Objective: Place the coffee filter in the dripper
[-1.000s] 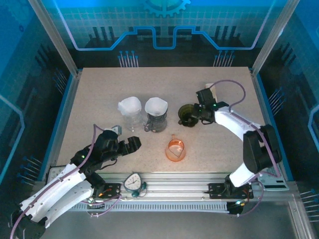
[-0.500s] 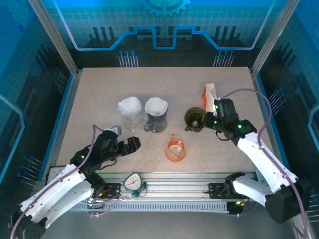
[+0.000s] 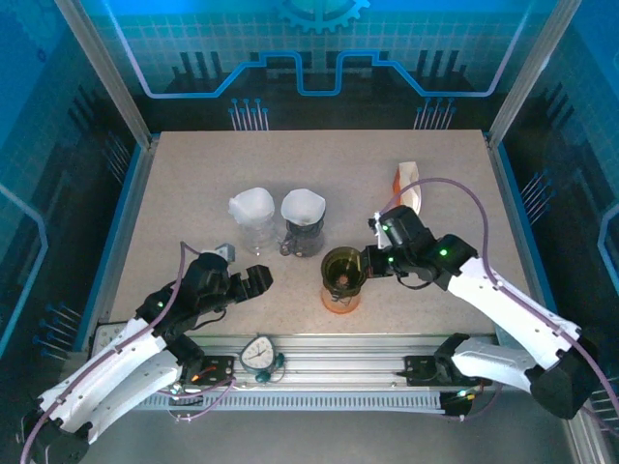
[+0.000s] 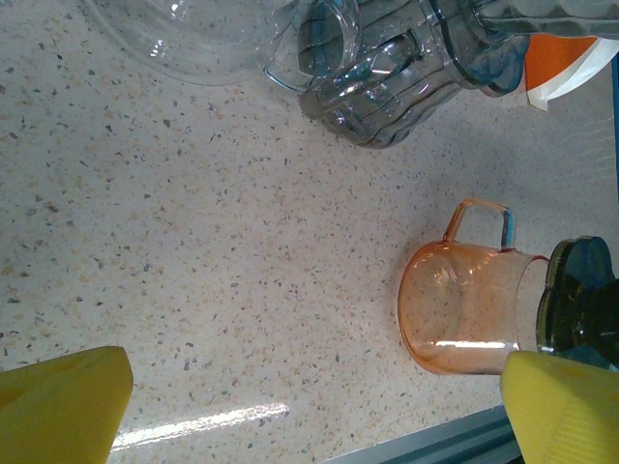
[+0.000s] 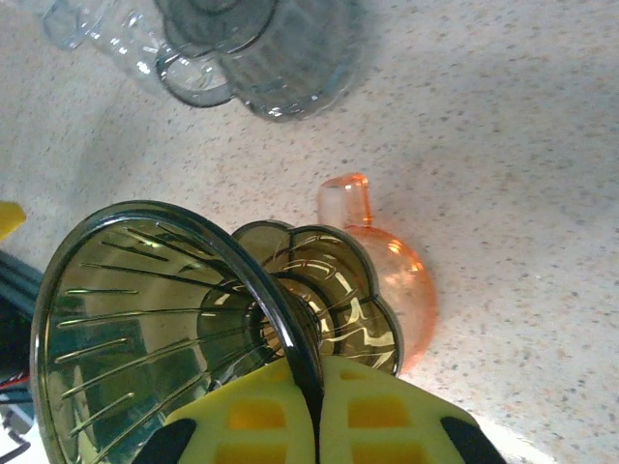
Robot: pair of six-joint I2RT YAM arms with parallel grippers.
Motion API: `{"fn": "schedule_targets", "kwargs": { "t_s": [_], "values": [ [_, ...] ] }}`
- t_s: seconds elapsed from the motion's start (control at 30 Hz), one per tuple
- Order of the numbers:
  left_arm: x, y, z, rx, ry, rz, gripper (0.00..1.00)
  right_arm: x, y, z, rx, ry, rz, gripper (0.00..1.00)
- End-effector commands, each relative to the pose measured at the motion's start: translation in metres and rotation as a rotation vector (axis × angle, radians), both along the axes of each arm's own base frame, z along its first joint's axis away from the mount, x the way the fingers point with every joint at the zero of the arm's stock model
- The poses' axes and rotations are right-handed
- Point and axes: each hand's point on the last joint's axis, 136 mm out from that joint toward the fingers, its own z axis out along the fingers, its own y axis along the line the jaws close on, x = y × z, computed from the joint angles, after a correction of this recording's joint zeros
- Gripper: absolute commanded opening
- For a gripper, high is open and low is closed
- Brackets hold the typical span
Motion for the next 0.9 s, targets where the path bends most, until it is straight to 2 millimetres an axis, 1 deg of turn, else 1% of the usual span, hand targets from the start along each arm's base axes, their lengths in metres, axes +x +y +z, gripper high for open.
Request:
{"fn": "schedule_targets", "kwargs": {
  "t_s": [0.0, 0.17, 0.4, 0.5, 0.53, 0.63, 0.7, 0.73, 0.77, 0.87],
  "values": [
    [0.0, 0.004, 0.001, 0.013, -0.002, 0.012, 0.99, 0.004, 0.006, 0.008, -0.02, -0.021, 0.012, 0.0],
    [0.0, 0.005, -0.001, 0.014, 0.001, 0.012, 0.99, 0.003, 0.007, -0.001, -0.061, 0.009, 0.023, 0.0],
    [0.0, 0.005, -0.005, 0.016, 0.006, 0.015, 0.99, -0.004, 0.001, -0.005, -0.087, 0.036, 0.021, 0.0],
    [0.0, 0.004, -0.004, 0.013, 0.003, 0.015, 0.99, -0.006, 0.001, -0.008, -0.084, 0.05, 0.02, 0.0],
    [0.0, 0.004, -0.005, 0.013, 0.004, 0.015, 0.99, -0.006, 0.001, -0.009, -0.084, 0.054, 0.017, 0.02],
    [0.0, 0.005, -0.006, 0.012, 0.007, 0.018, 0.99, -0.005, 0.0, -0.011, -0.083, 0.054, 0.004, 0.17],
    [0.0, 0.004, -0.005, 0.009, 0.008, 0.016, 0.99, -0.005, 0.0, -0.012, -0.082, 0.051, -0.003, 0.3],
    [0.0, 0.004, -0.006, 0.009, 0.009, 0.017, 0.99, -0.004, -0.001, -0.012, -0.083, 0.05, -0.006, 0.39],
    [0.0, 0.004, -0.006, 0.009, 0.009, 0.015, 0.99, -0.004, -0.001, -0.012, -0.083, 0.047, -0.01, 0.44],
    [0.0, 0.004, -0.005, 0.007, 0.008, 0.014, 0.99, -0.002, -0.002, -0.009, -0.081, 0.033, -0.02, 0.56]
  ]
}}
